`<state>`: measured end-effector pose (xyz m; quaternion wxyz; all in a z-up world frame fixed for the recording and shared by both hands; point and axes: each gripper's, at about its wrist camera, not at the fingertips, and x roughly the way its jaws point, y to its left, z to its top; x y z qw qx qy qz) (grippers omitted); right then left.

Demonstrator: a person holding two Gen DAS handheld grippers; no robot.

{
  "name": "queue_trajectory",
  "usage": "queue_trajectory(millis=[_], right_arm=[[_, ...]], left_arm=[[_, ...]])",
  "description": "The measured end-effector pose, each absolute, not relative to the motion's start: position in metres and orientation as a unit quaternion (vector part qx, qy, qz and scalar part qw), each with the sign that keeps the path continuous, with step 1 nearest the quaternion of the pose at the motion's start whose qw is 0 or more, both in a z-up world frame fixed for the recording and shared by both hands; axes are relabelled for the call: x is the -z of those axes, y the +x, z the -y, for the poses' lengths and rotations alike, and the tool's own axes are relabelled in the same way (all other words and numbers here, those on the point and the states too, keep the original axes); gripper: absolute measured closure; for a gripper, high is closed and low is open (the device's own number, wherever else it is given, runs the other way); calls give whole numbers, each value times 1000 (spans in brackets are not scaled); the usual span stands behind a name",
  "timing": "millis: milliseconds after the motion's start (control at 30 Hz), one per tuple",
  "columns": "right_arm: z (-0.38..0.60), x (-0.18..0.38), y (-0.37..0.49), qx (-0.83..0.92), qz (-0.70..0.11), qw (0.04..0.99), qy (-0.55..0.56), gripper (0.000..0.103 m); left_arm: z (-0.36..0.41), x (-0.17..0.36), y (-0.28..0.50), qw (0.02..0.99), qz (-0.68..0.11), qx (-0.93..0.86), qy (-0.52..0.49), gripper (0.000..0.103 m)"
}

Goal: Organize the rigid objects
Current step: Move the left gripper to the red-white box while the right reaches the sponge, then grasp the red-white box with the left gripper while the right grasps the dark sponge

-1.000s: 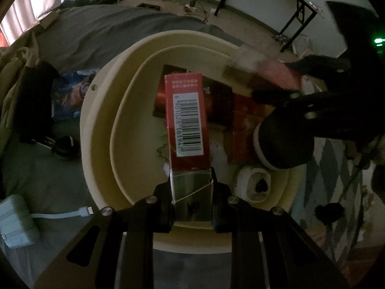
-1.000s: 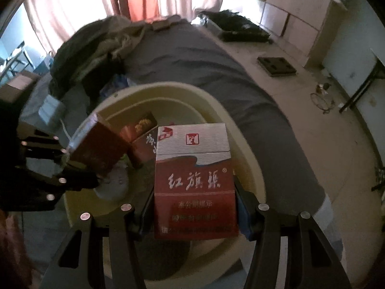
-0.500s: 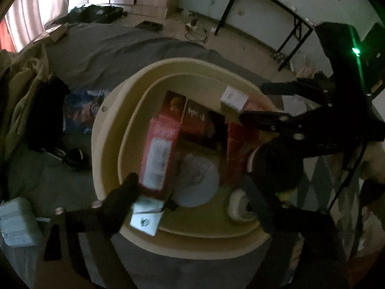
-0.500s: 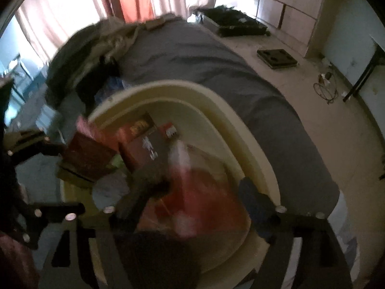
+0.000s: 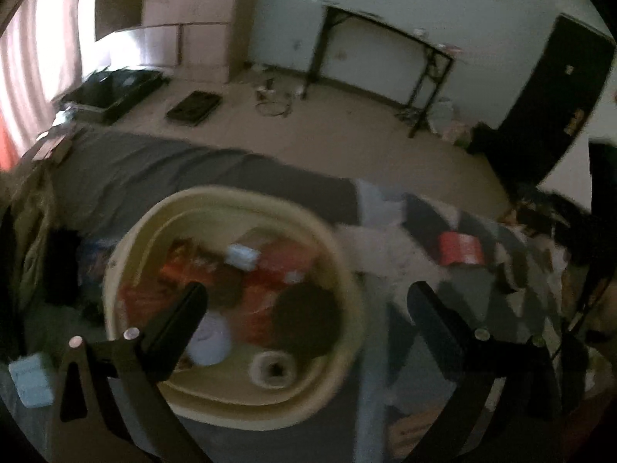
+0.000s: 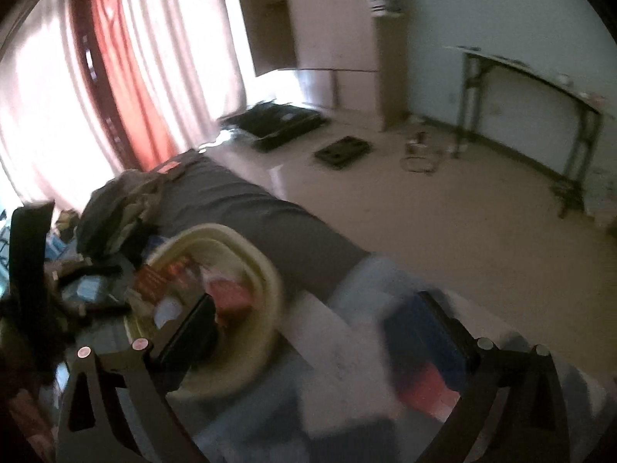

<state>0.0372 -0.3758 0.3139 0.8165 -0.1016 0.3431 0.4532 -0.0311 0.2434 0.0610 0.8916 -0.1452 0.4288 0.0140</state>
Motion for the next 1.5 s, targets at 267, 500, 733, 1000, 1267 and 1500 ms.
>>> queue_trajectory(millis=[267,500,733,1000,1267,1500], right_arm=[[550,-273,-1,-342,-383,853,-94,0],[631,-228,-27,-277,-424,861,-37,0],[658,-212,-25,-268,-447,853,-17,0],[656,-204,-4,-273,-444,853,-22,0],[618,-182,32,-282,-434,856,-3,0],[579,-162,48,-303,-409,860,-29,0]], left_arm=[[-160,-78,-13,884,-452,36,-115,0],[-110,-54,-9,866,-486,70,-94,0],[-97,-39,-12,854,-506,75,-92,0],[-65,-22,12,833,-536,110,-78,0],[2,0,100,827,-545,96,-99,0],[35,24,155,834,-546,51,-59,0]])
